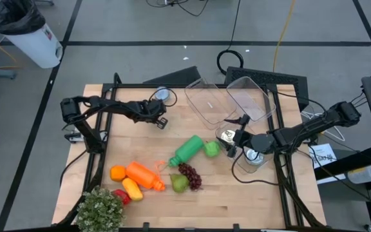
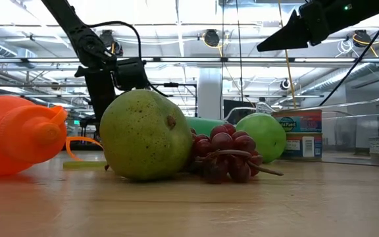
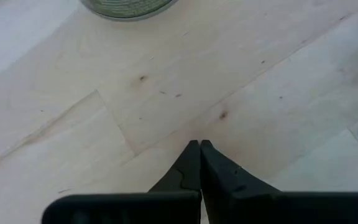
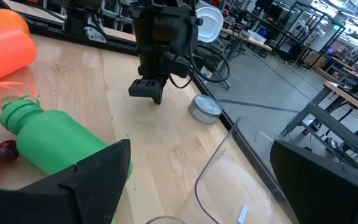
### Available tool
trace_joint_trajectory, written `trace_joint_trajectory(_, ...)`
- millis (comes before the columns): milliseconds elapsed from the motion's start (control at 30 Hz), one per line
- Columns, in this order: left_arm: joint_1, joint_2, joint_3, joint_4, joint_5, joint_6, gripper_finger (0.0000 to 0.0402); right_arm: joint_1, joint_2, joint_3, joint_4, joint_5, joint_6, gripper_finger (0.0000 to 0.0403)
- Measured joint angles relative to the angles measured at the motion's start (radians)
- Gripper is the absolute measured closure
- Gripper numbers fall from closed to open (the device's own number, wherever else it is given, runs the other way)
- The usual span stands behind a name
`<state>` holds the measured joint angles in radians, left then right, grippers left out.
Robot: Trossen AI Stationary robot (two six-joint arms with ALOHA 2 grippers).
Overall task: Pick & Place Food Item
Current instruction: Put the green tuna can into the bottom transparent bin
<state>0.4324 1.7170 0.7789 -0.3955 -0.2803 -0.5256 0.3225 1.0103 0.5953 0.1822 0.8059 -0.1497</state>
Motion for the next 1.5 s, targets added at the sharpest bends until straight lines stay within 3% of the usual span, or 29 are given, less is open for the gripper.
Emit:
trace_joint_trajectory(200, 0.010, -0.098, -0.012, 0.031, -0.017, 0.024, 0.0346, -0.003, 0.000, 0.000, 0.001, 0.000, 0.007, 0.0035)
trace_joint_trajectory(300, 0.016, -0.175, -0.009, 0.090, -0.013, 0.081, 0.0291, -0.026, 0.003, 0.000, 0.002, -0.002, 0.035, 0.0035)
trace_joint_trajectory(400, 0.031, -0.221, -0.009, 0.179, -0.088, 0.103, 0.0222, -0.061, 0.006, 0.000, 0.001, -0.060, 0.047, 0.0035)
trace_joint_trajectory(567, 0.094, -0.177, -0.004, 0.438, -0.065, 0.150, 0.0117, -0.114, 0.025, 0.000, 0.041, -0.217, 0.085, 0.0035)
trace_joint_trajectory(700, 0.148, -0.054, -0.005, 0.504, -0.037, 0.120, 0.0074, -0.130, 0.052, 0.000, 0.093, -0.231, 0.028, 0.0035)
trace_joint_trajectory(833, 0.177, 0.049, 0.026, 0.482, -0.015, 0.093, 0.0066, -0.139, 0.082, -0.001, 0.138, -0.231, -0.037, 0.0035)
trace_joint_trajectory(933, 0.160, 0.053, 0.035, 0.389, -0.006, 0.115, 0.0075, -0.140, 0.095, -0.001, 0.151, -0.234, -0.074, 0.0035)
trace_joint_trajectory(1200, 0.084, 0.038, 0.036, 0.348, 0.188, 0.181, 0.0117, -0.153, 0.098, -0.001, 0.149, -0.234, -0.098, 0.0035)
trace_joint_trajectory(1300, 0.030, 0.034, 0.039, 0.315, 0.283, 0.192, 0.0135, -0.152, 0.098, -0.001, 0.149, -0.235, -0.098, 0.0035)
trace_joint_trajectory(1500, -0.110, 0.031, 0.040, 0.305, 0.364, 0.190, 0.0168, -0.151, 0.098, -0.001, 0.142, -0.235, -0.077, 0.0035)
